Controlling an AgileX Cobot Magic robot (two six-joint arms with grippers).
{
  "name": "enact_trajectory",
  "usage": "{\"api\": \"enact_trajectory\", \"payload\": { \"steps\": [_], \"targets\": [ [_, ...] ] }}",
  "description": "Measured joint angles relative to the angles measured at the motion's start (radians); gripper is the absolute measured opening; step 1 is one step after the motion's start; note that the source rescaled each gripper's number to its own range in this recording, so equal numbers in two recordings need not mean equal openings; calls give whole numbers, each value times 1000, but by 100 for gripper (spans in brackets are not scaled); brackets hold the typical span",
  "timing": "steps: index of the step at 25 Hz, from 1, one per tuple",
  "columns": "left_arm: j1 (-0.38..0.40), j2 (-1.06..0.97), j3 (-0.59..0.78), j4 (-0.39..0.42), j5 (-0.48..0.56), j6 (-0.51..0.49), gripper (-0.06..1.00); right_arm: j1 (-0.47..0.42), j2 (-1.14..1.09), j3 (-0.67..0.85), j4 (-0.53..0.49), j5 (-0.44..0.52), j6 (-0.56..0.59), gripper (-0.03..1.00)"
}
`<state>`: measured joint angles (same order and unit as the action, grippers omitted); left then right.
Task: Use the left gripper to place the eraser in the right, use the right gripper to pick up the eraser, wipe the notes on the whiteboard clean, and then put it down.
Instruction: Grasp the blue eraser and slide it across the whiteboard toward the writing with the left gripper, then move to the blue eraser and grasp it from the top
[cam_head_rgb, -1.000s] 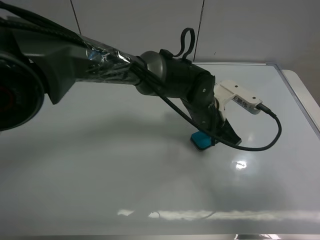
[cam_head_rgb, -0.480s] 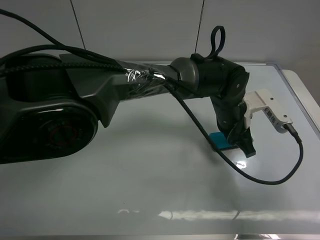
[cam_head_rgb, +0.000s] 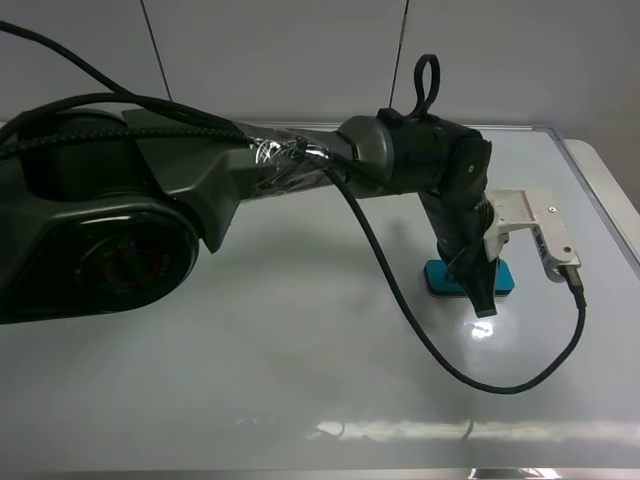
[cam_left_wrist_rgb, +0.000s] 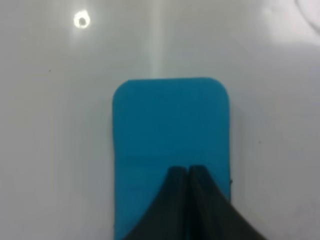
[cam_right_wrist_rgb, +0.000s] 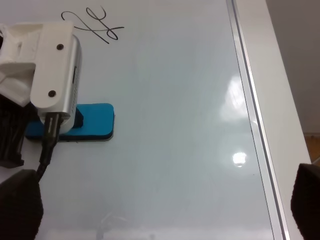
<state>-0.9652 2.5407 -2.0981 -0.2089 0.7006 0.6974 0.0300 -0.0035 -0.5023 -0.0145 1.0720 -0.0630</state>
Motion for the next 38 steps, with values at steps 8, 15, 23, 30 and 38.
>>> {"api": "enact_trajectory", "payload": {
  "steps": [8, 15, 23, 30, 38],
  "targets": [
    [14, 35, -133, 24, 101, 9, 0, 0, 0, 0, 0, 0, 0, 100],
    [29, 35, -225, 64, 157, 4, 0, 0, 0, 0, 0, 0, 0, 100],
    [29, 27, -281, 142, 212, -6, 18, 0, 0, 0, 0, 0, 0, 100],
    [29, 24, -282, 169, 149, -23, 95, 0, 0, 0, 0, 0, 0, 100],
    [46, 4, -282, 171, 203, -44, 100, 0, 0, 0, 0, 0, 0, 100]
  ]
}}
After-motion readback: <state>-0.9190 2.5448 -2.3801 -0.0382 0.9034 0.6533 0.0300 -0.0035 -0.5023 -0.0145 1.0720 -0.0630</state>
